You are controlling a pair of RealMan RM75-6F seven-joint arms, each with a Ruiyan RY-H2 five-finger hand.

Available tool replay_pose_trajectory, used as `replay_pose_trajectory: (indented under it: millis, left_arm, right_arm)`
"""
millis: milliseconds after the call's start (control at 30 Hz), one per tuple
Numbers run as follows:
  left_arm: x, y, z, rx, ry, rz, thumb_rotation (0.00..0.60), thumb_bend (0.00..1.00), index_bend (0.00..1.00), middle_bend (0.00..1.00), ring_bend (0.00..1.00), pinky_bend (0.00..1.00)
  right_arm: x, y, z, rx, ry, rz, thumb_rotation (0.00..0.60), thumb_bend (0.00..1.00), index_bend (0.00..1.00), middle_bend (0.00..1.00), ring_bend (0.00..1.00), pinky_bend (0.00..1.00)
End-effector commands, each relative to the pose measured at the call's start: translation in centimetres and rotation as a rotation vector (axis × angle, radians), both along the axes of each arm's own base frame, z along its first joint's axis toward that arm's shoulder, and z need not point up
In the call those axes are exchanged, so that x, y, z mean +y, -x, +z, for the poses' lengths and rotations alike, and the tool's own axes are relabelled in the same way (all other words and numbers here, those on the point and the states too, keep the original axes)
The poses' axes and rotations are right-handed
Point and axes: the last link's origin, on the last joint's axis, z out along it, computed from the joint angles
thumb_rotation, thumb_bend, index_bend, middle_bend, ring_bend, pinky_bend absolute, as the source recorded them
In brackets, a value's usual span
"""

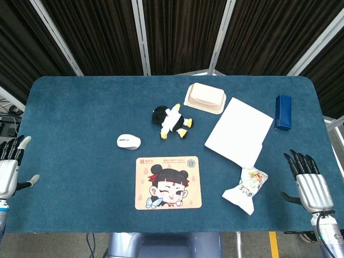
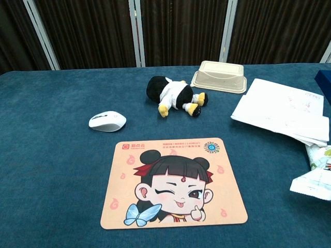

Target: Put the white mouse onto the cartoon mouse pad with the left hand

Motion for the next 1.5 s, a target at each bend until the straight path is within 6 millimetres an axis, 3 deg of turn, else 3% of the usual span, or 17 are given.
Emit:
replay_pose_trajectory:
  millis: [33,833,1033,1300,1500]
  left_arm:
    - [0.0,0.0,0.0,0.000,0.001,-0.001,0.600,0.19,0.07,0.00,0.00,0.00]
    - [0.3,-0.5,-0.2,0.006,0.014,-0.010,0.600,0.19,0.07,0.00,0.00,0.00]
    - [2.0,-2.0,0.0,0.032,0.062,-0.042,0.600,0.19,0.07,0.00,0.00,0.00]
    - [6.2,-6.3,0.6,0.032,0.108,-0.107,0.600,0.19,0.15,0.00,0.00,0.00]
    - [10.5,-9.0,-1.4,0.061,0.156,-0.110,0.600,0.19,0.25,0.00,0.00,0.00]
  right_arm:
    - [0.0,0.0,0.0,0.000,0.001,-0.001,0.600,0.10,0.01,0.00,0.00,0.00]
    - [0.0,0.1,0.0,-0.004,0.003,0.004,0.600,0.11,0.01,0.00,0.00,0.00]
    - [0.0,0.1,0.0,-0.002,0.004,0.004,0.600,0.11,0.01,0.00,0.00,0.00]
    - [0.0,0.1,0.0,-0.008,0.002,0.004,0.600,0.11,0.01,0.00,0.00,0.00]
    - [0.0,0.1,0.0,-0.009,0.002,0.003,0.600,0.11,0.01,0.00,0.00,0.00]
